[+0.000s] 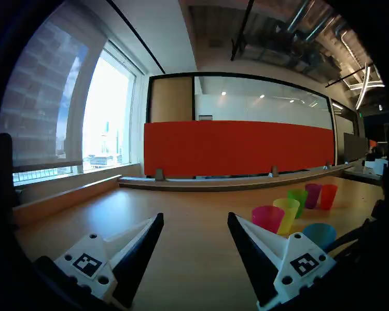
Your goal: Pour water
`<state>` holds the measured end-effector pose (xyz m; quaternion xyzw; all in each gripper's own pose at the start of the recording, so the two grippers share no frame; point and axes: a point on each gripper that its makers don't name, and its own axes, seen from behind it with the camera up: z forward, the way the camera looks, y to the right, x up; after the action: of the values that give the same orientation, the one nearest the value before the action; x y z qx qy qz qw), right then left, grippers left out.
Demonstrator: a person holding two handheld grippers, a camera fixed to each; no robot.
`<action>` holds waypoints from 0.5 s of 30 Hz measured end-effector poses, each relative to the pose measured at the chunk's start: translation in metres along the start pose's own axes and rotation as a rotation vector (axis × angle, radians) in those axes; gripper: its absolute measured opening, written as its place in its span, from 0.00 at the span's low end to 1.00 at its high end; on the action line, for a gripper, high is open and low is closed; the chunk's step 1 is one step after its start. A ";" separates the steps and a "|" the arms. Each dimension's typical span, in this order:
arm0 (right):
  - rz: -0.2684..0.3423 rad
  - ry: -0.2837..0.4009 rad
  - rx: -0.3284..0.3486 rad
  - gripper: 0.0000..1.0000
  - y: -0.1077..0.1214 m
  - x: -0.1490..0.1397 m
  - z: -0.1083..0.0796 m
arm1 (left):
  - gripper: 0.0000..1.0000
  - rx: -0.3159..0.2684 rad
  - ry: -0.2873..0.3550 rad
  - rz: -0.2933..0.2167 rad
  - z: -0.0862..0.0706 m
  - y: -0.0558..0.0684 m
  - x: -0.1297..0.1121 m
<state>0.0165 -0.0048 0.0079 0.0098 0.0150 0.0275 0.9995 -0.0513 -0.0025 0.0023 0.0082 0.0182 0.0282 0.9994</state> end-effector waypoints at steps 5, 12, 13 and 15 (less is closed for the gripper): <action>0.010 0.005 0.001 0.99 0.005 -0.006 0.000 | 0.91 0.000 0.000 0.000 0.000 0.000 0.000; -0.001 -0.005 0.001 0.99 0.010 -0.018 -0.004 | 0.91 0.000 0.000 0.000 0.000 0.001 0.000; -0.001 -0.005 0.001 0.99 0.010 -0.019 -0.004 | 0.91 0.000 0.000 0.000 0.001 0.001 0.000; -0.003 -0.005 -0.001 0.99 0.011 -0.021 -0.005 | 0.91 0.000 0.000 0.000 0.001 0.001 0.000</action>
<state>-0.0050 0.0052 0.0033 0.0096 0.0123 0.0260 0.9995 -0.0510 -0.0015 0.0030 0.0082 0.0182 0.0282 0.9994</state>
